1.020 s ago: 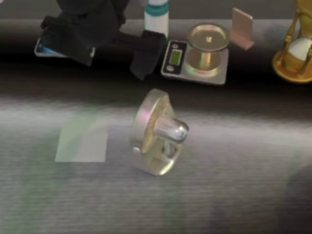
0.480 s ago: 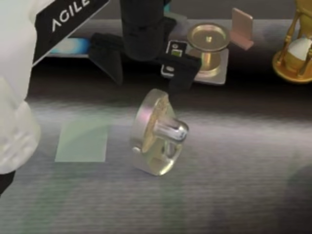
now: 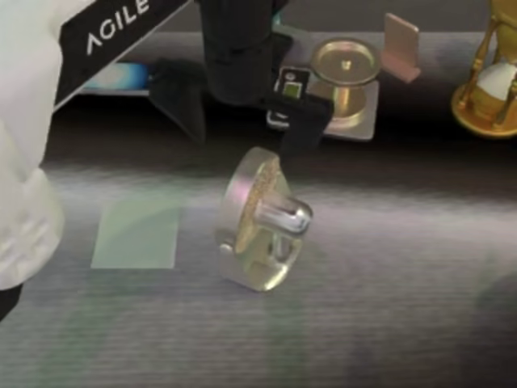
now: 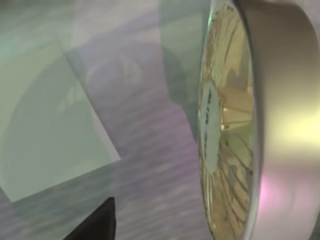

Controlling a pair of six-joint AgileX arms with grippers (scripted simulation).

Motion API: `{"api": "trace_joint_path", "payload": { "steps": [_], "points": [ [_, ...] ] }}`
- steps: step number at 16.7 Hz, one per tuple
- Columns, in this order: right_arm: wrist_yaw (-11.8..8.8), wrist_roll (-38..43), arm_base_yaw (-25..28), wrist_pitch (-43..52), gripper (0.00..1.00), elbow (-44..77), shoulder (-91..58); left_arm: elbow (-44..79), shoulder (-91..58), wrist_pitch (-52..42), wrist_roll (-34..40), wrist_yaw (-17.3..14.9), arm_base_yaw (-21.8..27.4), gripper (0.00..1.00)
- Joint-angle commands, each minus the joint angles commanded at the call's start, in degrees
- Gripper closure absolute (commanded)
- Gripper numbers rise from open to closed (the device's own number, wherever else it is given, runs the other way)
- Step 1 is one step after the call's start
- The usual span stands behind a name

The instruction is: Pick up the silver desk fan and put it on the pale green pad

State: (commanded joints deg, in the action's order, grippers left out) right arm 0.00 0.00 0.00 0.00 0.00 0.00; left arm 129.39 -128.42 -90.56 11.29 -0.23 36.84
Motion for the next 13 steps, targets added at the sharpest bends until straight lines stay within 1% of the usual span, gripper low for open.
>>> {"api": "trace_joint_path", "payload": {
  "steps": [6, 11, 13],
  "points": [
    [0.0, 0.0, 0.0, 0.0, 0.0, 0.0, 0.0, -12.89, 2.07, 10.31, 0.11, 0.01, 0.06, 0.0],
    [0.0, 0.0, 0.0, 0.0, 0.0, 0.0, 0.0, -13.59, 2.18, 10.96, 0.13, 0.01, 0.08, 0.0],
    [0.0, 0.0, 0.0, 0.0, 0.0, 0.0, 0.0, -13.59, 2.18, 10.96, 0.13, 0.01, 0.08, 0.15]
  ]
}}
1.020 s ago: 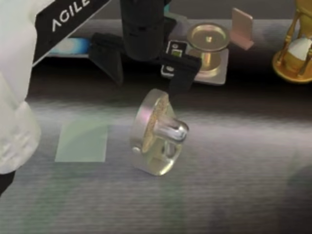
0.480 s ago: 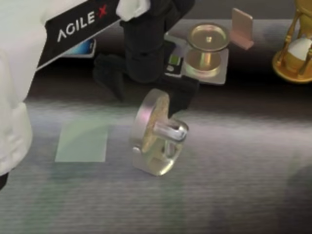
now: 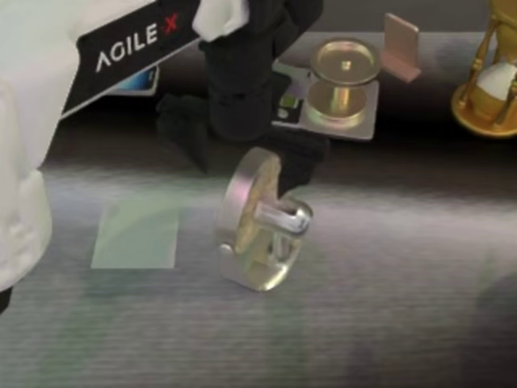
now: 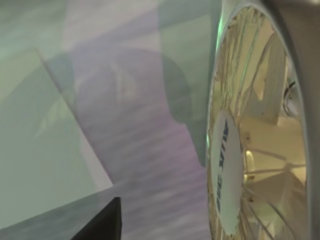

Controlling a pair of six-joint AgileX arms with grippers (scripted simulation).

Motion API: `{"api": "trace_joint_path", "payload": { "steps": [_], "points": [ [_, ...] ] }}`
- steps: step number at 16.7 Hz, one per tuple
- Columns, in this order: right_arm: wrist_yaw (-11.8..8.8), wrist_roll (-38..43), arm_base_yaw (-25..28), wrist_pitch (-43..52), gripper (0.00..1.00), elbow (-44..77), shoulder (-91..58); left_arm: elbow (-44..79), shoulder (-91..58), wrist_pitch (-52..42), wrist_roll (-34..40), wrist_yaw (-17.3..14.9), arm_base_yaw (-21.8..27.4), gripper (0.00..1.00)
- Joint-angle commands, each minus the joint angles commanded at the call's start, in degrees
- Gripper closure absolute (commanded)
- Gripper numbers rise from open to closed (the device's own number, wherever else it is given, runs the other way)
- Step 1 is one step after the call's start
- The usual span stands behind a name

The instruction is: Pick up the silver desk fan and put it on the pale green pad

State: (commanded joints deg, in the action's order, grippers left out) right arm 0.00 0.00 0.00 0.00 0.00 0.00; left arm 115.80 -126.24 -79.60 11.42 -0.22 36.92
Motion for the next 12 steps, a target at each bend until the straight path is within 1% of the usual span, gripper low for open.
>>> {"api": "trace_joint_path", "payload": {
  "steps": [11, 12],
  "points": [
    [0.0, 0.0, 0.0, 0.0, 0.0, 0.0, 0.0, 0.0, 0.0, 0.0, 0.0, 0.0, 0.0, 0.98],
    [0.0, 0.0, 0.0, 0.0, 0.0, 0.0, 0.0, 0.0, 0.0, 0.0, 0.0, 0.0, 0.0, 1.0]
  ]
}}
